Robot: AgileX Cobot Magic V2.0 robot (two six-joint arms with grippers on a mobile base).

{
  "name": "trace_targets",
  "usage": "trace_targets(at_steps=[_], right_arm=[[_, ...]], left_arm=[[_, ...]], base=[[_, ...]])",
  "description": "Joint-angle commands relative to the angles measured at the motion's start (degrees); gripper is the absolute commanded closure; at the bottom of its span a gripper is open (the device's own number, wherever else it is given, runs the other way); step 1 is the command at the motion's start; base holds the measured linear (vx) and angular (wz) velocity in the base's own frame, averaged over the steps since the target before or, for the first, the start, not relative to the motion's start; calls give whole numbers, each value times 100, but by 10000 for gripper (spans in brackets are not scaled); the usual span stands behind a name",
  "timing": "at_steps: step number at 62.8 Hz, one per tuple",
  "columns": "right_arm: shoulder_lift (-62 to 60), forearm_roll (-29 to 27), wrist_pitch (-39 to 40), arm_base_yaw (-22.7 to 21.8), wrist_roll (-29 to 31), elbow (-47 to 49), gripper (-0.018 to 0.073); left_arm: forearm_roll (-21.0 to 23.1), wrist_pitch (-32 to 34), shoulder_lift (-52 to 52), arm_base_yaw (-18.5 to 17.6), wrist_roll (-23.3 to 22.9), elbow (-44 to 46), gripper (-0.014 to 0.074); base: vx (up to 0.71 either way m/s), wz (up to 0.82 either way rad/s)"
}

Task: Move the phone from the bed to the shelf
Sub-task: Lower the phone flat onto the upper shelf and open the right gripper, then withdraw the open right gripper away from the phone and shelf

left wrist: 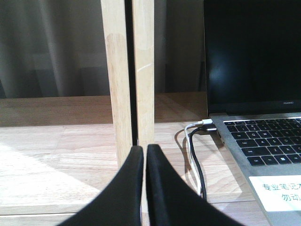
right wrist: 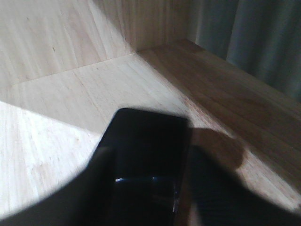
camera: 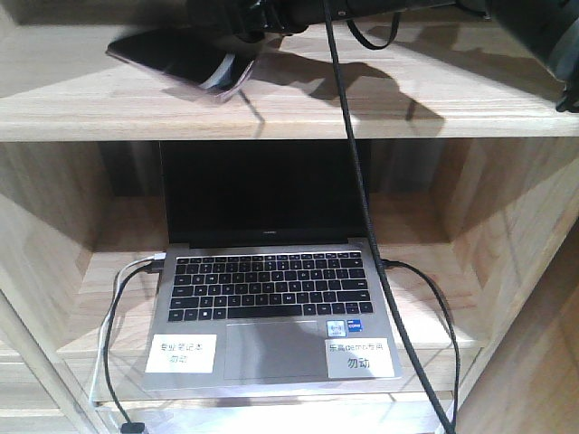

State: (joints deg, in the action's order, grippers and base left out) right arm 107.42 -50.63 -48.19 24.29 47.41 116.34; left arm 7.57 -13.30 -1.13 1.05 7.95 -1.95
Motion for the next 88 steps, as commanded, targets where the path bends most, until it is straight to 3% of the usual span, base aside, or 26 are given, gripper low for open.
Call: trace_targets(at_steps=[1,9,16,47,71,88], right_arm=[[-275,-70,435,-5,-187,174,13],[-275,159,489,-10,-357,174,-87],[-275,210,482,-10,-372,174,-88],[-579,277,77,-21,-580,174,-46],[-1366,1281,-581,-21,-1198,107,3],[-2331,1531,22,-21,-1228,-1264,111]], left_arm=[[36,419,-27,-15,-22,-14,596],[36,419,-27,-15,-22,-14,596],[36,419,-27,-15,-22,-14,596],[36,419,-27,-15,-22,-14,596],[36,419,-27,-15,-22,-14,596],[36,419,-27,-15,-22,-14,596]], base=[[0,0],[0,0],[0,0],[0,0],[0,0],[0,0]])
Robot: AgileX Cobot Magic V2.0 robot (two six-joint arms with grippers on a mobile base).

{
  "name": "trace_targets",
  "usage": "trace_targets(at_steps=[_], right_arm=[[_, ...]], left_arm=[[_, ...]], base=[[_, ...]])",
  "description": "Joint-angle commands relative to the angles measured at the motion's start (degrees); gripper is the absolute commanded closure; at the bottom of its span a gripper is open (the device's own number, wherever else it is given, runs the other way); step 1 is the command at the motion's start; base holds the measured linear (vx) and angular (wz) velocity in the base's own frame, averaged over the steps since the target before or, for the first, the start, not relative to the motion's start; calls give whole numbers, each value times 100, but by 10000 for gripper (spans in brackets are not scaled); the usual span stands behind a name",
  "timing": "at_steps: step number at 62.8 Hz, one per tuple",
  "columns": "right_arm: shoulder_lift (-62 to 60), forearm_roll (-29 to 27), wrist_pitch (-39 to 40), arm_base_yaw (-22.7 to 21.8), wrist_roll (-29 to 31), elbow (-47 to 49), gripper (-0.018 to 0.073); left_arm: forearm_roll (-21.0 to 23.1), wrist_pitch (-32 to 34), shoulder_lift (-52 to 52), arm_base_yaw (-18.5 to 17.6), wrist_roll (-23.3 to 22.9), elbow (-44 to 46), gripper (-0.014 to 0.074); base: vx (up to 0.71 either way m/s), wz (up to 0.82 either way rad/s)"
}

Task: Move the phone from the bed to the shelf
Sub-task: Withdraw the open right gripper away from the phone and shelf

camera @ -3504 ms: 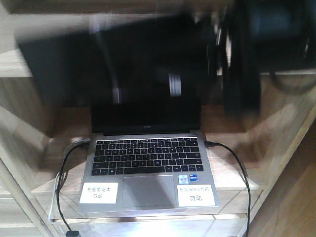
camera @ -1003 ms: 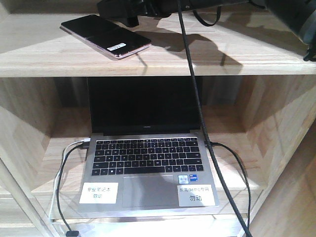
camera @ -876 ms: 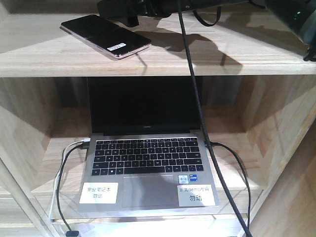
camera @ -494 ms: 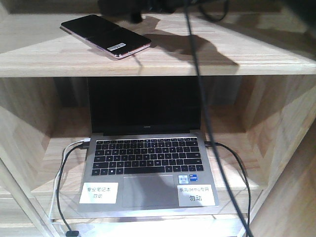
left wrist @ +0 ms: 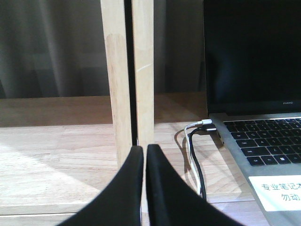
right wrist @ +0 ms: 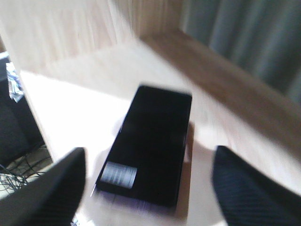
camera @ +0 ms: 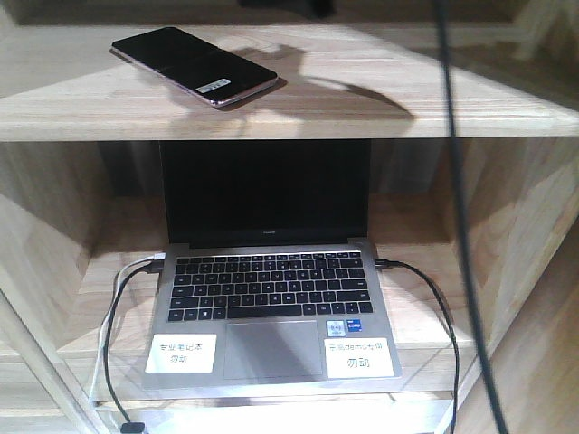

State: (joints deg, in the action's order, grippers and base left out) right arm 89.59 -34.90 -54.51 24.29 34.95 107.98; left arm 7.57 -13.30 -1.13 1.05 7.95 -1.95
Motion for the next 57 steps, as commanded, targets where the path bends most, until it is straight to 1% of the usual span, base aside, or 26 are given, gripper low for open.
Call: trace_targets(at_steps=[1,8,22,33,42,57], right_arm=[[-620,-42,728,-21,32,-549,119],[-1241,-50,1412,-21,156,-1496,190],[-2419,-50,2568,-21,167,-3339,337],[-3287,-65,3133,-21,146,-4632,470],[-3947,-102,3335,-21,146,-5470,574],[-5034,-148,3371,-21,146,-6486,569]], left_arm=[[36,419,-27,-15,-22,-14,596],[36,419,-27,-15,-22,-14,596],[36,419,-27,-15,-22,-14,596],[36,419,-27,-15,-22,-14,596],[36,419,-27,-15,-22,-14,596],[36,419,-27,-15,-22,-14,596]], base=[[0,0],[0,0],[0,0],[0,0],[0,0],[0,0]])
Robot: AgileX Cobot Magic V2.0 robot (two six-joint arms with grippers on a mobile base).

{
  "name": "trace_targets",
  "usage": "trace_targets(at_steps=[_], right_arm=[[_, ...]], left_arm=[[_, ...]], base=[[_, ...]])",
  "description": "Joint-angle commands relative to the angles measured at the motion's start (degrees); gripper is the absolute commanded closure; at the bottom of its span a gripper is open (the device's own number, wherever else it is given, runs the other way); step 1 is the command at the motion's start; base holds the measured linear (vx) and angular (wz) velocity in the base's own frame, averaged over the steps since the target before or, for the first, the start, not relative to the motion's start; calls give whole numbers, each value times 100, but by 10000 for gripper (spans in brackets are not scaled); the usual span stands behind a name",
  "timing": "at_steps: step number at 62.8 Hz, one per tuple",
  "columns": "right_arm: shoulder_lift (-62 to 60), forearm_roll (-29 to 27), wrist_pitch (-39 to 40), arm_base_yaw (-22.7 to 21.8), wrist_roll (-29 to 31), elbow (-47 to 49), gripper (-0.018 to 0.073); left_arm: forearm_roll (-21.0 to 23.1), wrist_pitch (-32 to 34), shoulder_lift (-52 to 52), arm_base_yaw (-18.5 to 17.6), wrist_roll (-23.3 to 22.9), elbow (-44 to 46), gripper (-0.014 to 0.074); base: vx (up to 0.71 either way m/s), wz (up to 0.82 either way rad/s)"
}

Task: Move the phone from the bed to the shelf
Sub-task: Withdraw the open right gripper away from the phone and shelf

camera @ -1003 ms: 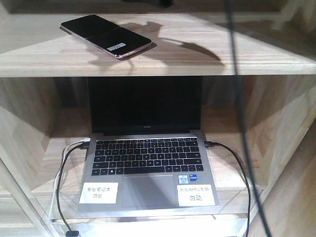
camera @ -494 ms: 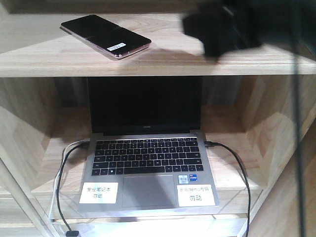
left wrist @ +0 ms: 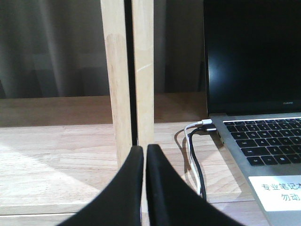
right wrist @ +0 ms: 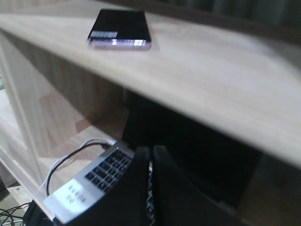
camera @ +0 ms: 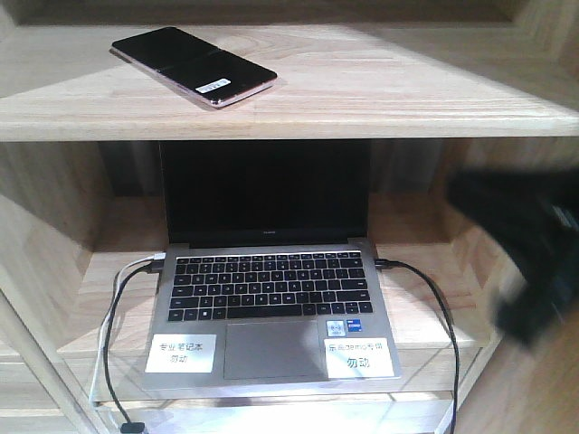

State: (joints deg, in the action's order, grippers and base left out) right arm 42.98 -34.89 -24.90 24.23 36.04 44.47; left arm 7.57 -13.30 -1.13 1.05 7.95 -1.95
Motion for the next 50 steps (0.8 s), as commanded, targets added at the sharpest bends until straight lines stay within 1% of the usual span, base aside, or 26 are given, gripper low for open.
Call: trace_targets(at_steps=[1,13,21,50], right_arm=[[-435,-149,410,-15,37,-214,569],[-1075,-157,404,-15,37,-716,568],[-1303,-171,319,-15,28,-777,568],[-1356,-171,319,-15,28,-777,568]], left_arm=[[36,419,-27,-15,-22,-14,596],[36,419,-27,-15,-22,-14,596],[36,419,-27,-15,-22,-14,596],[36,419,-27,-15,-22,-14,596]], base=[[0,0],[0,0],[0,0],[0,0]])
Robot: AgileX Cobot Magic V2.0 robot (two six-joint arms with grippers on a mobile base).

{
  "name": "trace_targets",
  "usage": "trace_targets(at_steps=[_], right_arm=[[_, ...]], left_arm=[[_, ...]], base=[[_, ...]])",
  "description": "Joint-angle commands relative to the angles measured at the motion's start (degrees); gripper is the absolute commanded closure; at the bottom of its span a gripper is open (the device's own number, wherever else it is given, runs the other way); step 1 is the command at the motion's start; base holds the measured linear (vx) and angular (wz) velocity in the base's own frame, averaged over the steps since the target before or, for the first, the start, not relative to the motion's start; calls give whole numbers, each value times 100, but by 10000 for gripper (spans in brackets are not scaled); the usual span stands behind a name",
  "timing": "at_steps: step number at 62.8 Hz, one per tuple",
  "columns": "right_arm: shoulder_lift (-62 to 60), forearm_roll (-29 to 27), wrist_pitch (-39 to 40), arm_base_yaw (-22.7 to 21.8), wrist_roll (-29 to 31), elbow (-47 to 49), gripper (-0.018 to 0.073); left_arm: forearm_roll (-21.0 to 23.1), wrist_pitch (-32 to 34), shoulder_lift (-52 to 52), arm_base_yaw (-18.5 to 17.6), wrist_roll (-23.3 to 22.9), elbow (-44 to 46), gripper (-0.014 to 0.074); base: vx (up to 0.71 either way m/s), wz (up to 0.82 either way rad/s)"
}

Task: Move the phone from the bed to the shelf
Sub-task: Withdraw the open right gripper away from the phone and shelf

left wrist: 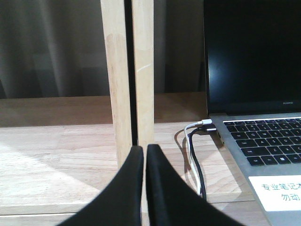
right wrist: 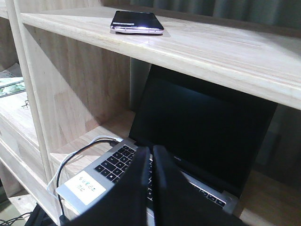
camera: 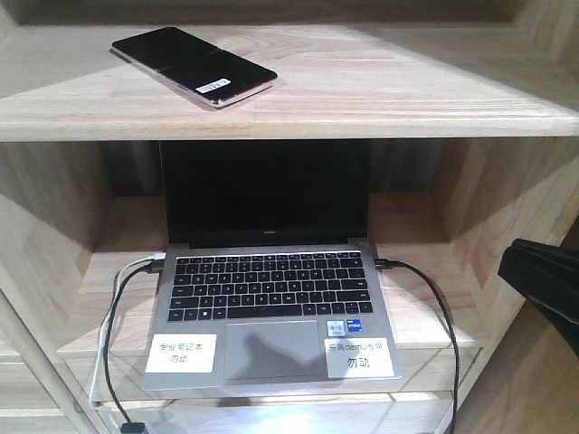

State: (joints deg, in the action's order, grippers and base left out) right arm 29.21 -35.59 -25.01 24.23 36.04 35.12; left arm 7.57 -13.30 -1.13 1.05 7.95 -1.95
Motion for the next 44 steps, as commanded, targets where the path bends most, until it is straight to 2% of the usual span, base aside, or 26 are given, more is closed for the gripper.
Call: trace_targets(at_steps=[1,32,37,44], right_arm=[[21,-101,330,-15,28,158,568],[-7,-90,332,-15,18,158,568],[-7,17,459,-15,-168,158,568],[-7,611,468,-15,-771,149,568]], left_arm=[[36,419,-27,-15,-22,-14,596],[36,419,-27,-15,-22,-14,596],[36,419,-27,-15,-22,-14,596],[36,419,-27,-15,-22,-14,596]], base=[[0,0],[0,0],[0,0],[0,0]])
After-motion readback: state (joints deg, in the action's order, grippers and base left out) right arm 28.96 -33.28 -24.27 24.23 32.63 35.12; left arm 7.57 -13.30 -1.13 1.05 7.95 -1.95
